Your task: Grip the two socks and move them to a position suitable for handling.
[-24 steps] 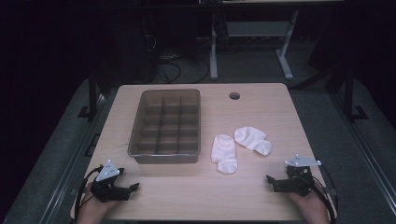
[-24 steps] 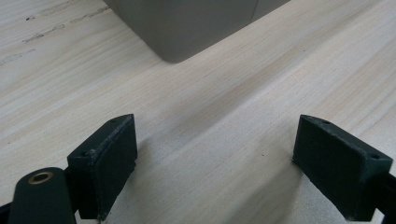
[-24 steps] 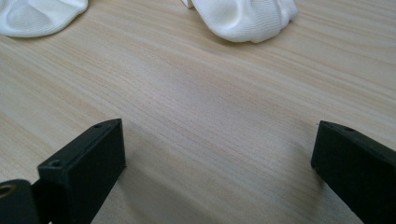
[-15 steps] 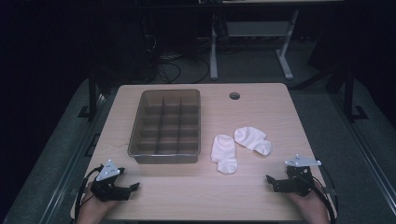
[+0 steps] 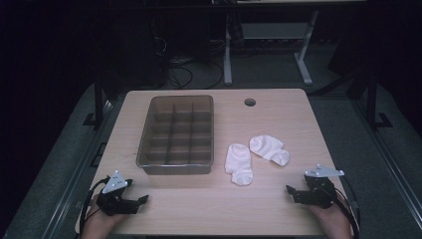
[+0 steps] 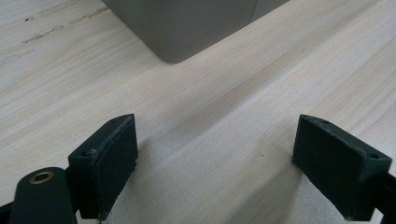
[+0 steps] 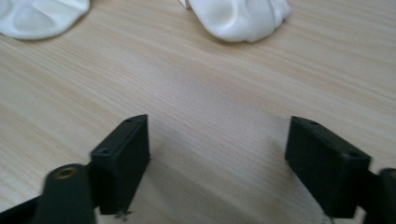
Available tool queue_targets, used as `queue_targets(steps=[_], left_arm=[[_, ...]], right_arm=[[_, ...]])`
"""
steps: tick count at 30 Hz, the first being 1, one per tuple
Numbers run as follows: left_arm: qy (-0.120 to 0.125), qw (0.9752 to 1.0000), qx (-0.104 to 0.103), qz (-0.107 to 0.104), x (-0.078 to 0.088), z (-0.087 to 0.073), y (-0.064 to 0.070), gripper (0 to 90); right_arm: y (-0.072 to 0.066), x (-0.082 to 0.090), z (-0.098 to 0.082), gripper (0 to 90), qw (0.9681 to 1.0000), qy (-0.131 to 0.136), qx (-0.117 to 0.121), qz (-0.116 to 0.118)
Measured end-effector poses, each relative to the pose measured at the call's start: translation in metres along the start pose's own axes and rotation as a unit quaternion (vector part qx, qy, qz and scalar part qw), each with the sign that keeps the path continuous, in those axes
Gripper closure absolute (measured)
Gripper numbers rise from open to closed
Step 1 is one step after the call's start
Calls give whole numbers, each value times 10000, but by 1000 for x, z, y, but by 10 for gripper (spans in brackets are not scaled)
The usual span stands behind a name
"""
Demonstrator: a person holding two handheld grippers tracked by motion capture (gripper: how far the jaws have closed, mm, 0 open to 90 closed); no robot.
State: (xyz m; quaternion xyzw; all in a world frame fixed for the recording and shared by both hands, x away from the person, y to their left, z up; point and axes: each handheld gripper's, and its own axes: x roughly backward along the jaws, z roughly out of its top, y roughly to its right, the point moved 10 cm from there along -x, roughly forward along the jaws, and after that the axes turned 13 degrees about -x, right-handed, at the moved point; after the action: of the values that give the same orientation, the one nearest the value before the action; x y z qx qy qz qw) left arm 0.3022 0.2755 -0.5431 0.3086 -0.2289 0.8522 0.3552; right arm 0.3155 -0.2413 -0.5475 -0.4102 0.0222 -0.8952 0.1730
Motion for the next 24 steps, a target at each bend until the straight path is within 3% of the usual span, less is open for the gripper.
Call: queue_targets(steps=[7,13,24], left_arm=[[0,10000,2,1,0,0,0,135],[-1,10000,1,0,0,0,0,135],[0,10000,1,2,0,0,0,135]], right_arm=[[-8,9,7,432,9997,67,20,221],[-20,11,10,592,9982,-9,-4,596],[-38,11,27,647,9944,-7,60,1057]])
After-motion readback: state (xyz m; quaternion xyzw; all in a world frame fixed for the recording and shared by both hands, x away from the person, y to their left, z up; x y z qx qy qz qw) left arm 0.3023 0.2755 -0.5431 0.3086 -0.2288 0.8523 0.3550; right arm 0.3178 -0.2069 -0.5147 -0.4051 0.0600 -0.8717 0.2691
